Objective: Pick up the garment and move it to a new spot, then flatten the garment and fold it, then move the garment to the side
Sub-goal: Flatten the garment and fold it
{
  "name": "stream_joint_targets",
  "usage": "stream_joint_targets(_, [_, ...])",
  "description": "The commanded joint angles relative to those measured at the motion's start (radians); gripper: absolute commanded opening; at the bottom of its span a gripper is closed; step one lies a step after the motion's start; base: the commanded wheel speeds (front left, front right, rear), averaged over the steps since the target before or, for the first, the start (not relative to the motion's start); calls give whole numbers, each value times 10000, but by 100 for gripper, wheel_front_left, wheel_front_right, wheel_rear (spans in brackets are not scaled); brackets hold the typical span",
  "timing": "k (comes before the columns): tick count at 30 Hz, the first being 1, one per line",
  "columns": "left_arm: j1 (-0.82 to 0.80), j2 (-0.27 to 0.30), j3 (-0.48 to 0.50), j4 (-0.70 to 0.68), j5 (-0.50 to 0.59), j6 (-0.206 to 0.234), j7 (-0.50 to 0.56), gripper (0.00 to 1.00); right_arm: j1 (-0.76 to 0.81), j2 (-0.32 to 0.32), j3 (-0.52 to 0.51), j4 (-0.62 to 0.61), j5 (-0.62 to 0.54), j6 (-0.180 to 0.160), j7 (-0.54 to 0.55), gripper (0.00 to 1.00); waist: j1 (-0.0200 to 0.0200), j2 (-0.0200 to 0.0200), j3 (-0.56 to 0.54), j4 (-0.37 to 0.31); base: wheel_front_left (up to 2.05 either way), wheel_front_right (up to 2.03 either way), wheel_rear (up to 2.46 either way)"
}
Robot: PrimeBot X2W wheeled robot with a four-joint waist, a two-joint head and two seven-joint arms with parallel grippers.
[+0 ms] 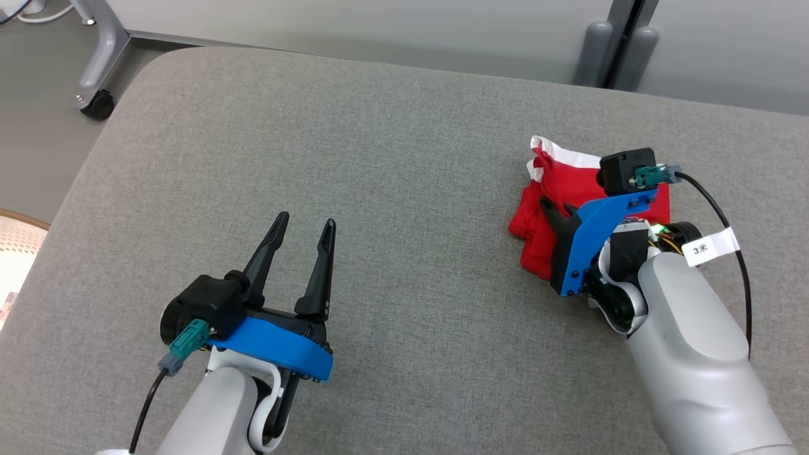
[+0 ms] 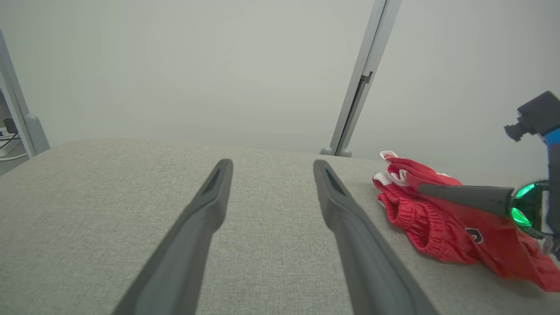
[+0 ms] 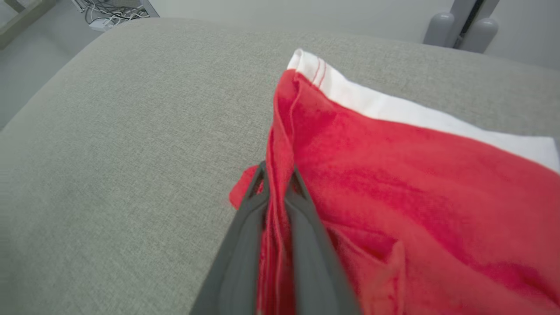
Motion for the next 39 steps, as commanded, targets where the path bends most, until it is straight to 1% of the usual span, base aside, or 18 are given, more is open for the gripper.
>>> stream_joint_targets(1, [-152,-25,4,0,-48,-7,-44,100,-117,48,60,19,167,5,-70,100,0,-1,5,8,0,0,0])
stream_joint_targets(4, [-111,-10,90,18,-31,-7,-44,100,-270,63,477,-253,1341,5,-271,100,0,-1,-30,-41,0,0,0])
stream_joint_targets(7, [24,53,248,29,17,-7,-44,100,-337,51,955,-1138,2731,3,-592,100,0,-1,-163,-210,0,0,0])
stream_joint_targets(9, [126,70,301,19,55,-7,-44,100,-280,-75,1037,-1812,3032,5,-851,100,0,-1,-278,-353,0,0,0])
stream_joint_targets(11, [216,95,394,29,79,-7,-44,100,-48,-508,908,-2380,3014,3,-1098,100,0,-1,-427,-507,0,0,0])
stream_joint_targets(14, [363,109,464,18,89,-7,-45,100,414,-1134,431,-2999,2624,3,-1484,100,0,-1,-637,-718,0,0,0])
stream_joint_targets(18, [450,116,467,-20,82,-7,-43,100,1443,-1850,-376,-3029,1724,3,-1442,100,0,-1,-748,-914,0,0,0])
stream_joint_targets(20, [440,130,495,-60,77,-7,-43,100,1780,-1819,-685,-2932,1453,5,-1354,100,0,-1,-679,-992,0,0,0])
stream_joint_targets(23, [309,169,471,-106,81,-7,-43,100,2092,-1790,-882,-2689,851,5,-1335,100,0,-1,-498,-1059,0,0,0])
stream_joint_targets(24, [252,173,449,-111,89,-7,-43,100,2123,-1727,-890,-2589,678,5,-1390,62,0,-1,-438,-1067,0,0,0])
stream_joint_targets(25, [192,180,430,-109,95,-7,-43,100,2114,-1680,-866,-2463,461,5,-1449,16,0,-1,-382,-1063,0,0,0])
stream_joint_targets(26, [131,186,411,-104,99,-7,-43,100,2060,-1603,-782,-2325,274,5,-1519,0,0,-1,-331,-1054,0,0,0])
stream_joint_targets(30, [19,198,297,-38,86,-8,-43,100,1764,-1337,-114,-1627,-464,5,-1679,0,0,-1,-233,-963,0,0,0])
stream_joint_targets(32, [-29,201,257,5,50,-8,-45,100,1673,-1042,391,-1233,-575,5,-1643,0,0,-1,-246,-906,0,0,0])
stream_joint_targets(35, [-28,216,209,69,6,-8,-43,100,1644,-642,1430,-994,-164,5,-1526,0,0,-1,-323,-824,0,0,0])
stream_joint_targets(37, [39,238,240,87,4,-8,-43,100,1743,-452,2225,-1197,366,5,-1444,0,0,-1,-398,-818,0,0,0])
stream_joint_targets(39, [149,269,289,82,-9,-8,-43,100,1936,-302,3068,-1577,1136,3,-1277,0,0,-1,-467,-878,0,0,0])
